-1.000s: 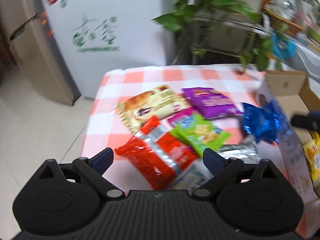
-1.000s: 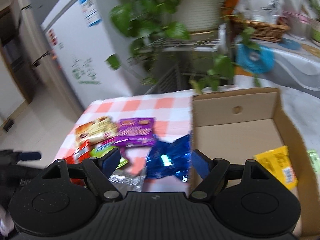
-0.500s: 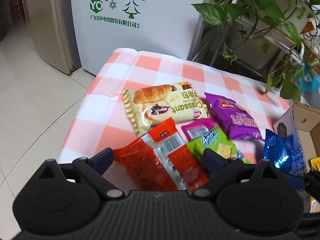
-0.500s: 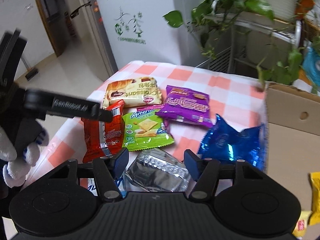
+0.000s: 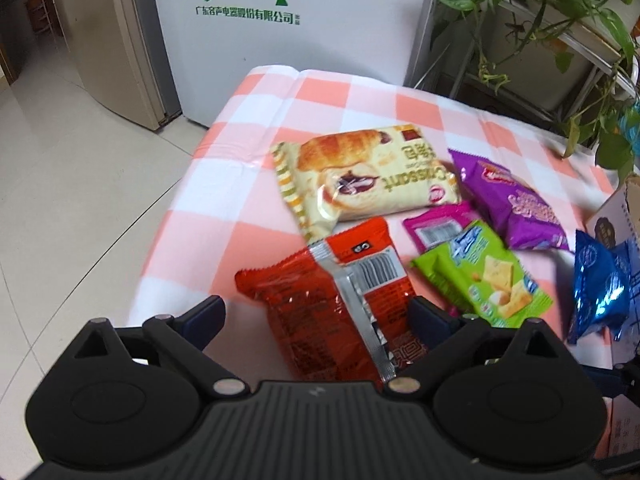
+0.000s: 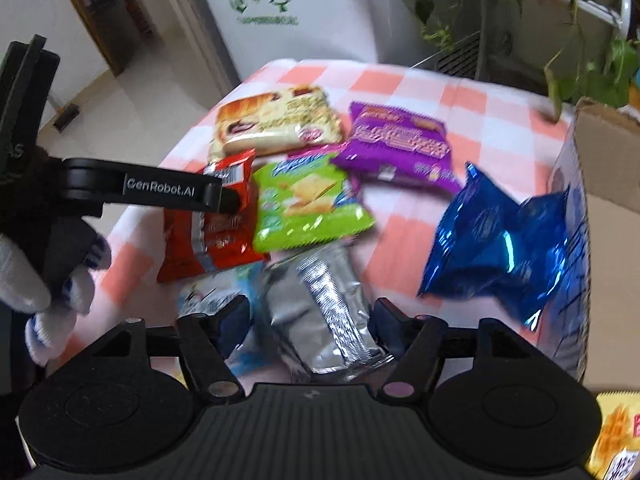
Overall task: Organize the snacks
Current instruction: 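Grasp the red packet with the left tool while the right tool grasps the silver foil packet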
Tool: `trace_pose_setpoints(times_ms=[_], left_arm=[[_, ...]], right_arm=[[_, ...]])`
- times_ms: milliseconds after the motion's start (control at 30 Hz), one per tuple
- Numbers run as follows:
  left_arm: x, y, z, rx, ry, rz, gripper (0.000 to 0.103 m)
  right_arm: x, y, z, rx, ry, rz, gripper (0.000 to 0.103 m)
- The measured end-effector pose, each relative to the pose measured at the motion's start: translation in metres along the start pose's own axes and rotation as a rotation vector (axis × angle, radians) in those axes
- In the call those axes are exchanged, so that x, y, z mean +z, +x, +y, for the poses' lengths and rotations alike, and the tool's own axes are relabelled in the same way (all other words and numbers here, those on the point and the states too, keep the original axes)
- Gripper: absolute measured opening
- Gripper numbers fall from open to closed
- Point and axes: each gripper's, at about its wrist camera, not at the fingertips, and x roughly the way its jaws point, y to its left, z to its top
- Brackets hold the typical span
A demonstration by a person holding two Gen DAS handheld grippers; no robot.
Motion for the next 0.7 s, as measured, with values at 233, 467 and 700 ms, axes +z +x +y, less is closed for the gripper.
trace_pose_setpoints(times_ms=[233,467,700], left_arm=[[-0.005,-0.007,0.012,0.004,0.063,-0.018,0.098],[-0.005,0.001,-0.006,-0.021,0.112,-0.026,0.098],[-0.016,0.011,-0.022,0.025,0.249,-0.029,0.098]], right_arm=[[-0.005,0.004,0.007,-0.065,-0.075,0.014,0.081],[0.003,0.023,0.005,-0.121,-0.064,0.022,0.074],[0.007,0.027,0.009,-0.17,-0.096,0.008,0.066]])
